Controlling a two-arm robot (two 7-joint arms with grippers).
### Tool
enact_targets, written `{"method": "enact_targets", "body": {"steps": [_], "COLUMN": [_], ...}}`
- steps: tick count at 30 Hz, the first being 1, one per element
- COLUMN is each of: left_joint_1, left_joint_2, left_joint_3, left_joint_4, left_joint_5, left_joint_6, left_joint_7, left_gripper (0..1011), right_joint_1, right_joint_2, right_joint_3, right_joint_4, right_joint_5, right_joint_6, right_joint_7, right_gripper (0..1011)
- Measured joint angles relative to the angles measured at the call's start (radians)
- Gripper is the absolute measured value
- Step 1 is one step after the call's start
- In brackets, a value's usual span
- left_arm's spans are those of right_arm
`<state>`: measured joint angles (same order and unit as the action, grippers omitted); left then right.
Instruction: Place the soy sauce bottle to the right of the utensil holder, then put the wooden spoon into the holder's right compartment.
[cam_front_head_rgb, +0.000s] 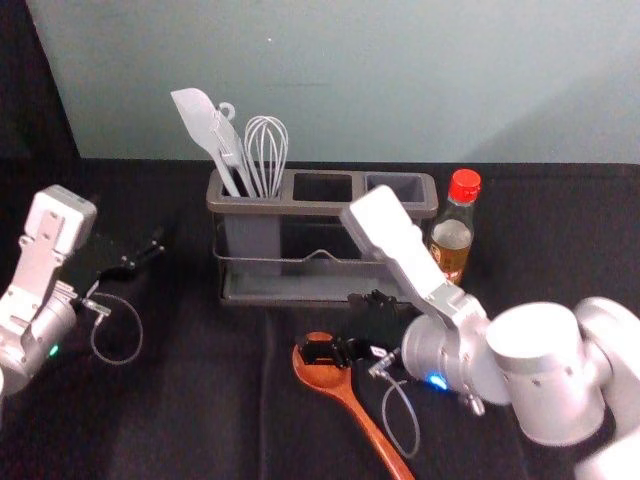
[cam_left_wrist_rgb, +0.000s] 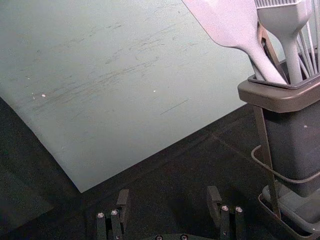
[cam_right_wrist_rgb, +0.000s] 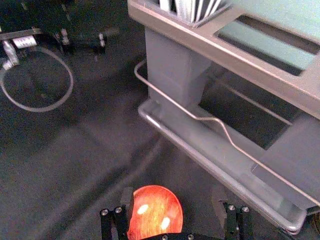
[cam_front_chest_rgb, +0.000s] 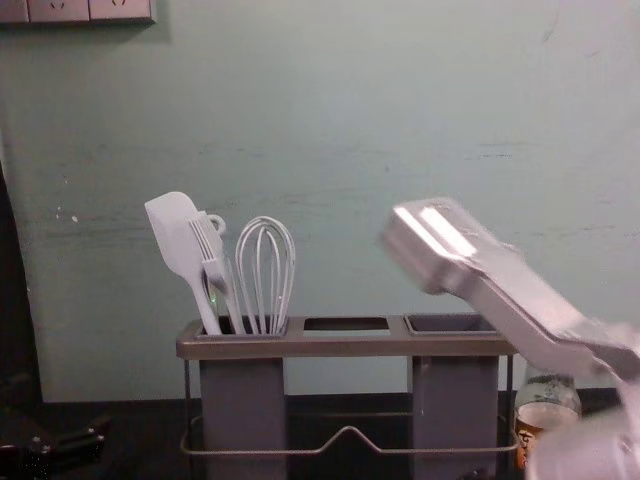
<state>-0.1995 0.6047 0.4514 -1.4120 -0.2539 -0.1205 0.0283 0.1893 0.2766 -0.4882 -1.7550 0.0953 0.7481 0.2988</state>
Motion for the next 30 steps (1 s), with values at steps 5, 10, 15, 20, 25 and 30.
{"method": "enact_targets", "body": {"steps": [5,10,15,20,25,30], "left_joint_1": [0.0,0.0,0.0,0.0,0.0,0.0], "left_joint_2": [0.0,0.0,0.0,0.0,0.0,0.0], "left_joint_3": [0.0,0.0,0.0,0.0,0.0,0.0], "left_joint_4": [0.0,0.0,0.0,0.0,0.0,0.0], "left_joint_5": [0.0,0.0,0.0,0.0,0.0,0.0], "left_joint_6": [0.0,0.0,0.0,0.0,0.0,0.0], "left_joint_7": [0.0,0.0,0.0,0.0,0.0,0.0], "left_gripper": [1000,1000,1000,1000,1000,1000], "right_joint_1": [0.093,0.13,0.135,0.111,0.091,0.059], "right_joint_2": [-0.03,-0.061,-0.092,-0.132,-0.168,-0.189], "right_joint_3": [-0.042,-0.056,-0.056,-0.057,-0.072,-0.053], "right_joint_4": [0.017,0.043,0.068,0.081,0.096,0.088], "right_joint_5": [-0.037,-0.054,-0.063,-0.082,-0.129,-0.145], "right_joint_6": [0.201,0.291,0.32,0.327,0.341,0.334], "right_joint_7": [0.009,0.011,0.01,-0.015,-0.07,-0.093], "right_gripper": [1002,1002,1002,1002,1002,1003]}}
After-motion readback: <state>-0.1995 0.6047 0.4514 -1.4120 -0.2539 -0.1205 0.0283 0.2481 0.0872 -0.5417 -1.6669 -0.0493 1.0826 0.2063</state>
